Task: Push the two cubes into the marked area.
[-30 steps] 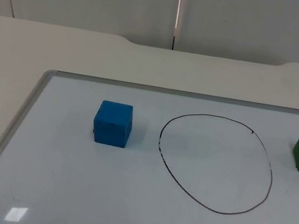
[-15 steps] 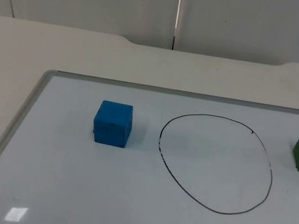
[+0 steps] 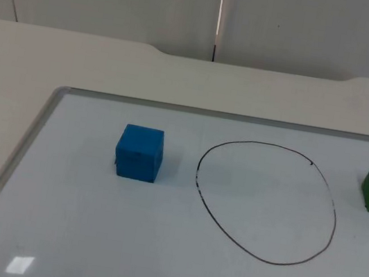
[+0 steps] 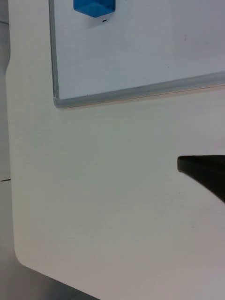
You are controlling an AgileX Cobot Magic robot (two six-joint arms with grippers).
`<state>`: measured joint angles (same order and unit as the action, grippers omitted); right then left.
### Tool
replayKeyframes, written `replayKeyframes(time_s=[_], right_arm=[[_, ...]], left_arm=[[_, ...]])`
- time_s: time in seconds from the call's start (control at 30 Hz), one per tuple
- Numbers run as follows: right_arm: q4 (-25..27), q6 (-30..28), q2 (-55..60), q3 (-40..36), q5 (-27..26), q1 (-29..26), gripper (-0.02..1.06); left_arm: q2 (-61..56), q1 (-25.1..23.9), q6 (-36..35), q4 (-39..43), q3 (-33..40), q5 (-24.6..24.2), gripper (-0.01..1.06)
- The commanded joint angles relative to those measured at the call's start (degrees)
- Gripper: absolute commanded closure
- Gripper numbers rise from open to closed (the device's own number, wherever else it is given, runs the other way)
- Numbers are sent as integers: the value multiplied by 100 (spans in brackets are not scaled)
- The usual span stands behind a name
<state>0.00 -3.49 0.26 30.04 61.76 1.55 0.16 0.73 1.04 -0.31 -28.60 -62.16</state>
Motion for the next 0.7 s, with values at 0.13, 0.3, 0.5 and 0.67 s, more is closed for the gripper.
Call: replayKeyframes(time_s=[0.13,0.3,0.5,0.67], right_arm=[[0,14,-26,-50,-3,-34,-1],[0,26,-26,-50,-3,-34,-1],[0,26,-26,-50,-3,-34,-1],[0,26,-26,-50,-3,-34,-1]], left_arm=[[217,-22,11,-86,-172,109,0],[747,-22,11,-58,-416,291,0],[1222,-22,11,-58,-434,663,0],[1671,-22,11,-72,-434,1069,0]])
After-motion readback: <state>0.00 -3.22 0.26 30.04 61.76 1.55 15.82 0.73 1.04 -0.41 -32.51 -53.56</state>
